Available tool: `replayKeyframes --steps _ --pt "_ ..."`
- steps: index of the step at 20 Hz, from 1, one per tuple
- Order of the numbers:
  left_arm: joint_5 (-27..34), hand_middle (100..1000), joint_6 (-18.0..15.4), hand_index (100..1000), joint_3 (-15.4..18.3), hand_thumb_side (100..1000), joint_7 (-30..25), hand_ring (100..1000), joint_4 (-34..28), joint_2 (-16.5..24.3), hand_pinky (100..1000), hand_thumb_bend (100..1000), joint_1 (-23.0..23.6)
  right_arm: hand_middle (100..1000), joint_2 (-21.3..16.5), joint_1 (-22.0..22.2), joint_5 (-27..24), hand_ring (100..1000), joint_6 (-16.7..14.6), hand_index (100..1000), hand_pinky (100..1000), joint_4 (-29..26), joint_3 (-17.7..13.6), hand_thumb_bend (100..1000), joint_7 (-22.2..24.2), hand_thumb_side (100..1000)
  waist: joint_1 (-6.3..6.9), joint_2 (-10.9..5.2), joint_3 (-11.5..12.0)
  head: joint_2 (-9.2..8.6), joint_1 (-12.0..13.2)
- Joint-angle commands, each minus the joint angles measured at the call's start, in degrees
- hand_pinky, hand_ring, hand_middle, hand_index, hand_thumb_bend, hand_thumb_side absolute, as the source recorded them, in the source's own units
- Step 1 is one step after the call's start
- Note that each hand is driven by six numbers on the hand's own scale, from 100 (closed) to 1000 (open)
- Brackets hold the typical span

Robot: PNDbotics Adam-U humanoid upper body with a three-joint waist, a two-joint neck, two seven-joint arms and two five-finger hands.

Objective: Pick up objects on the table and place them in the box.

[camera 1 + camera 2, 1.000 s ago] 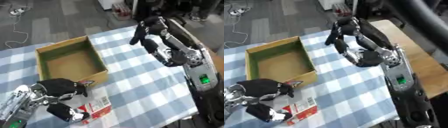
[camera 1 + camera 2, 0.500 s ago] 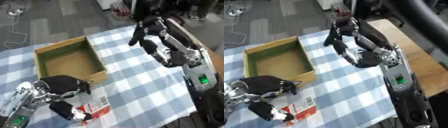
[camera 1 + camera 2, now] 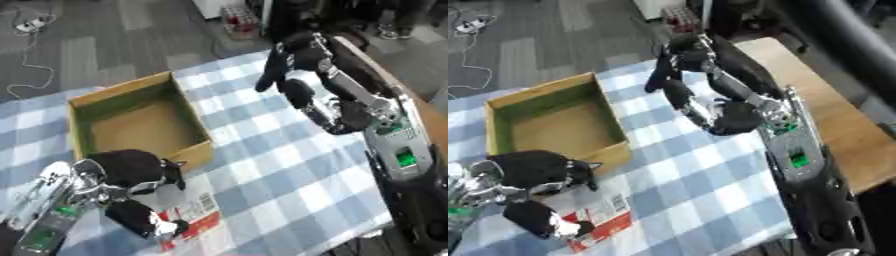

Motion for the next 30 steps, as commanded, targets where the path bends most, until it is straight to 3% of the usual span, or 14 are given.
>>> replayKeyframes --steps 1,11,15,18,30 --pt "1.7 777 -2.0 840 0.1 1000 -3.5 666 -1.5 0.0 496 302 -1.3 476 -0.3 -1.0 -0.3 348 0.0 629 384 -0.8 -0.2 100 0.1 1000 0.05 -0.6 -0.1 -0.19 0.2" --pt "2.8 770 0.4 832 -0.7 1000 -3.5 688 -0.9 -0.8 529 316 -1.4 476 -0.3 -1.1 -0.5 349 -0.1 630 384 -0.8 -0.2 100 0.3 1000 0.04 -0.52 -0.2 -0.19 0.1" --pt "1.6 792 -1.1 847 -1.5 1000 -3.5 718 -0.3 -0.9 582 340 -1.6 476 -0.3 -1.2 -0.5 349 -0.1 630 384 -0.8 -0.1 100 0.4 1000 0.09 -0.53 -0.3 -0.19 0.0" --pt "0.3 807 -2.8 859 -2.2 1000 -3.5 737 0.5 -1.0 613 417 -1.7 476 -0.3 -1.2 -0.6 349 -0.1 630 384 -0.8 -0.1 100 0.5 1000 0.13 -0.54 -0.4 -0.19 -0.1" --pt "-3.7 822 -5.9 869 -3.0 1000 -3.5 756 3.3 -1.4 651 449 -2.5 476 -0.1 -1.6 -0.9 349 -0.2 628 384 -0.8 0.0 100 1.0 1000 0.34 -0.5 -0.8 -0.19 -0.1"
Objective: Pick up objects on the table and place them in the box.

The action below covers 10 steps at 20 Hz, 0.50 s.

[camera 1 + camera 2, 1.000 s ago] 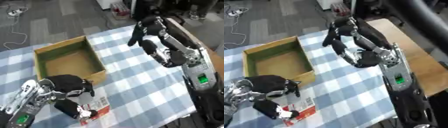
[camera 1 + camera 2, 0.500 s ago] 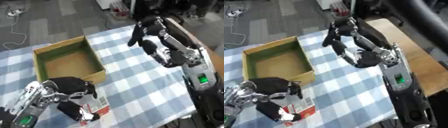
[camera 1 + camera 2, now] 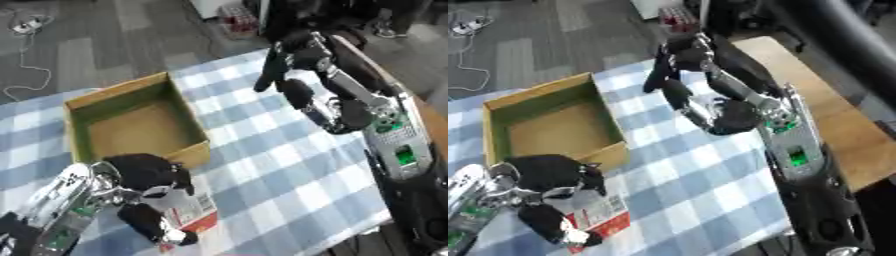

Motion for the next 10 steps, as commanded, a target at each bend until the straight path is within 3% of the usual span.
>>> replayKeyframes --steps 1,3,10 --pt "-1.1 821 -5.0 869 0.1 1000 -4.5 756 0.0 0.1 649 445 -1.4 476 -0.1 -1.1 -0.4 349 0.0 628 384 -0.8 0.0 100 0.2 1000 0.03 -0.51 -0.1 -0.19 -0.1" --pt "-2.3 834 -5.5 876 -0.1 1000 -4.5 771 0.4 0.1 672 507 -1.6 475 -0.1 -1.1 -0.4 350 0.0 627 385 -0.8 0.0 100 0.2 1000 0.07 -0.52 -0.2 -0.19 -0.1" --pt "-5.3 843 -7.5 881 -0.2 1000 -4.5 782 1.0 0.0 689 524 -2.1 475 0.0 -1.2 -0.5 350 0.0 626 385 -0.8 -0.1 100 0.2 1000 0.15 -0.56 -0.3 -0.19 -0.3"
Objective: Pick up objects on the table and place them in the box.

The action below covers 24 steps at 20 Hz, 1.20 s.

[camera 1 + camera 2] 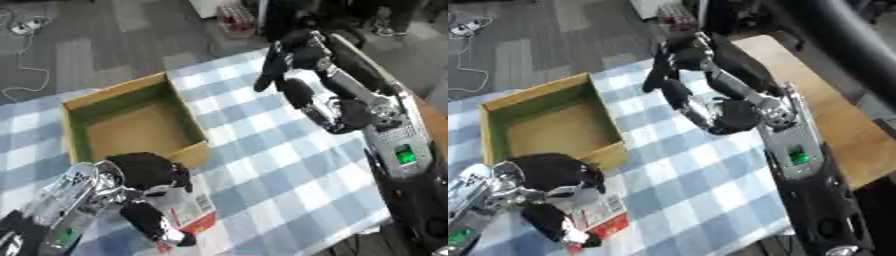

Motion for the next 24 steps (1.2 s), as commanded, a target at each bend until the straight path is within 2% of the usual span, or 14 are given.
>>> replayKeyframes --steps 1,16,24 --pt "-0.8 845 -6.4 881 0.1 1000 -5.7 784 -0.4 0.1 692 525 -1.1 475 0.0 -0.8 -0.2 350 0.0 626 385 -0.8 -0.1 100 0.2 1000 0.01 -0.56 -0.1 -0.19 -0.3" --pt "-2.8 848 -8.4 883 -1.1 1000 -5.7 790 1.9 -0.1 703 517 -1.0 474 0.2 -1.1 -0.4 350 -0.1 623 385 -0.8 0.0 100 0.3 1000 0.18 -0.54 -0.5 -0.19 -0.5" --pt "-3.7 845 -9.1 882 -1.7 1000 -5.7 788 3.0 -0.3 702 475 -0.7 474 0.3 -1.3 -0.5 350 -0.1 622 385 -0.8 0.0 100 0.3 1000 0.26 -0.53 -0.7 -0.19 -0.6"
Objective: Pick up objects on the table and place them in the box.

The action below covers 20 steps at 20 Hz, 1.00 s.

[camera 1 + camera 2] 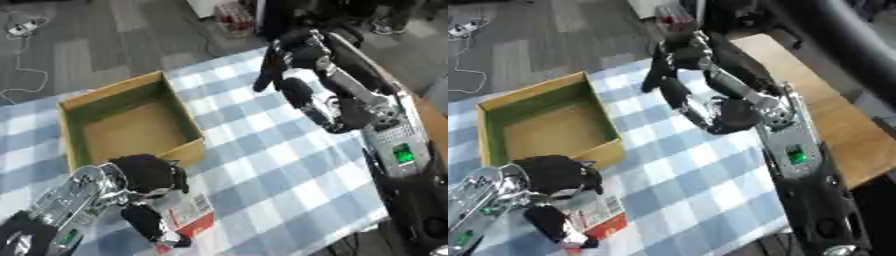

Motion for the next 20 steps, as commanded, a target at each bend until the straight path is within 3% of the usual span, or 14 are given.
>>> replayKeyframes --steps 1,4,5,6,7,9,10,11,12,15,17,20 --pt "-0.6 845 -7.6 882 0.0 1000 -7.2 786 0.0 0.0 701 460 -0.5 474 -0.2 -1.2 -0.2 350 0.0 622 385 -0.8 0.0 100 0.2 1000 -0.04 -0.53 -0.1 -0.19 -0.5" --pt "-0.9 839 -7.8 879 -0.2 1000 -7.2 781 0.4 -0.2 698 428 -0.4 474 -0.1 -1.2 -0.3 350 0.0 621 385 -0.8 0.0 100 0.2 1000 -0.02 -0.52 -0.1 -0.19 -0.6" --pt "-0.9 826 -7.9 870 -0.3 1000 -7.2 768 0.6 -0.2 691 372 -0.4 474 -0.1 -1.2 -0.3 350 0.0 621 385 -0.8 0.0 100 0.2 1000 -0.02 -0.52 -0.2 -0.19 -0.6" --pt "-0.9 832 -7.9 875 -0.4 1000 -7.2 774 0.7 -0.2 694 397 -0.4 474 -0.1 -1.3 -0.3 350 0.0 621 385 -0.8 0.0 100 0.2 1000 -0.02 -0.52 -0.2 -0.19 -0.6" --pt "-0.8 801 -8.0 850 -0.6 1000 -7.2 731 0.9 -0.2 662 258 -0.4 474 -0.1 -1.3 -0.3 350 0.0 621 385 -0.8 0.0 100 0.2 1000 -0.02 -0.53 -0.2 -0.19 -0.5" --pt "-0.2 757 -8.0 812 -0.9 942 -7.2 667 1.0 -0.3 614 176 -0.3 473 -0.1 -1.3 -0.3 350 0.0 620 385 -0.8 0.0 100 0.2 1000 -0.02 -0.53 -0.2 -0.19 -0.5" --pt "0.3 757 -7.9 812 -1.0 942 -7.2 667 1.0 -0.2 614 176 -0.2 473 -0.1 -1.3 -0.3 350 0.0 620 385 -0.8 0.0 100 0.2 1000 -0.02 -0.53 -0.2 -0.19 -0.5" --pt "0.7 619 -7.8 724 -0.9 789 -7.2 515 0.9 -0.2 472 100 -0.2 473 -0.1 -1.3 -0.3 350 0.0 620 385 -0.8 -0.1 100 0.2 1000 -0.02 -0.53 -0.2 -0.19 -0.5" --pt "1.1 575 -7.4 682 -0.5 760 -7.2 472 0.3 -0.1 422 100 -0.1 473 -0.1 -1.3 -0.3 350 0.0 620 385 -0.8 -0.1 100 0.1 1000 -0.03 -0.53 -0.1 -0.19 -0.6" --pt "2.4 336 -6.0 488 1.1 700 -7.2 197 -2.5 0.5 141 100 -0.1 474 -0.2 -1.2 -0.3 350 0.0 621 385 -0.8 -0.1 100 0.1 1000 -0.04 -0.56 0.0 -0.19 -0.7" --pt "3.3 222 -5.4 431 2.3 676 -7.2 100 -5.5 1.2 100 100 0.1 474 -0.2 -1.1 -0.2 350 0.0 621 385 -0.8 -0.2 100 0.1 1000 -0.07 -0.55 0.2 -0.19 -0.8" --pt "5.0 153 -4.9 403 4.6 656 -7.2 100 -10.5 2.7 100 100 1.3 474 -0.3 -1.0 -0.1 350 0.1 621 384 -0.8 -0.3 100 -0.1 1000 -0.11 -0.49 0.4 -0.19 -0.8"
